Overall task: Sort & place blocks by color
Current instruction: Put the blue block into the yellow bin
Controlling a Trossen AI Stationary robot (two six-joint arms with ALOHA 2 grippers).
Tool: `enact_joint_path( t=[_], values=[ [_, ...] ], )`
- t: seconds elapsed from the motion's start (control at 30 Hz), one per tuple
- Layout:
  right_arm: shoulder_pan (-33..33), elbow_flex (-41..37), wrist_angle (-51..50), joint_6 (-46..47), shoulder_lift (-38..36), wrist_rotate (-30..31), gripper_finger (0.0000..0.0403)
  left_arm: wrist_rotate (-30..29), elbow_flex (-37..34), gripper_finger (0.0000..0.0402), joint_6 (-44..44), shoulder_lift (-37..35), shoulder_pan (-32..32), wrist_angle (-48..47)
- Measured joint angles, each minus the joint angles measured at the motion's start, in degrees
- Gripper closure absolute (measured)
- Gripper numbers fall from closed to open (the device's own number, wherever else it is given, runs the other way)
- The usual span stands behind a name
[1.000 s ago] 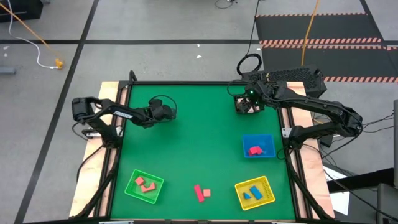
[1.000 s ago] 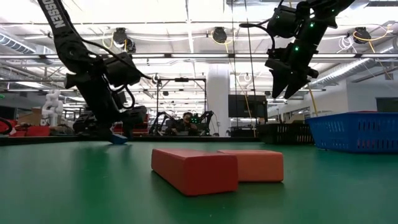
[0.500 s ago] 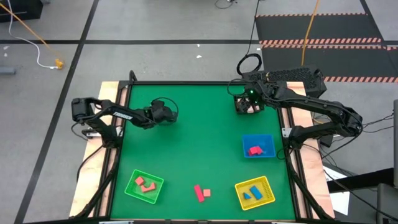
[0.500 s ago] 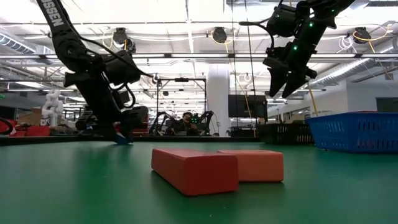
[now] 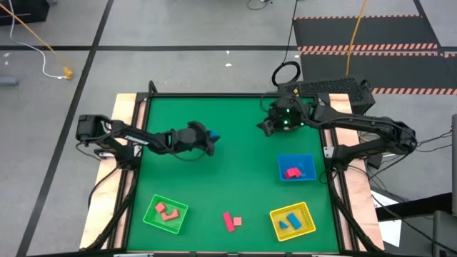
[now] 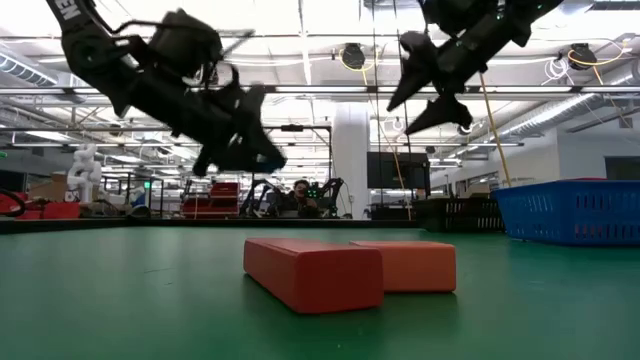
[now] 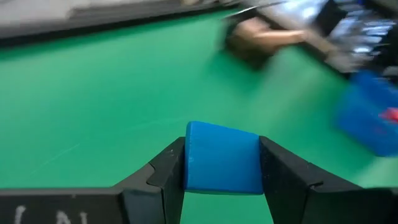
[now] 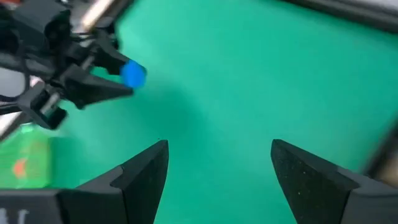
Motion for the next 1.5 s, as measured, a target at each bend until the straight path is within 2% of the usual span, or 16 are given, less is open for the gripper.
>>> enact_joint_path(
  t=[0.3, 0.53, 0.73, 1.13, 1.33, 1.5],
  values=[
    [12.1, 0.0, 8.4, 6.1, 0.8, 0.2, 0.0126, 0.7, 0.2, 0.0236, 12.9, 0.0, -7.4, 9.2],
    [19.8, 0.0, 23.4, 8.1, 8.3, 0.3, 0.0126, -2.1, 2.9, 0.0236, 25.8, 0.0, -12.4, 9.9],
    [20.5, 0.0, 31.9, 8.5, 14.2, 0.3, 0.0126, -2.1, 5.0, 0.0236, 31.0, 0.0, -14.9, 9.8],
    [20.9, 0.0, 46.4, 10.2, 22.7, -1.2, 0.0132, -2.2, 5.8, 0.0236, 31.3, 0.0, -15.1, 8.7],
    [20.9, 0.0, 49.2, 10.0, 25.1, -1.2, 0.0163, -2.3, 5.8, 0.023, 31.1, 0.0, -15.1, 7.7],
    [20.9, 0.0, 50.1, 11.5, 26.8, -1.3, 0.0208, -2.3, 5.6, 0.0233, 31.4, 0.0, -15.1, 6.8]
  ],
)
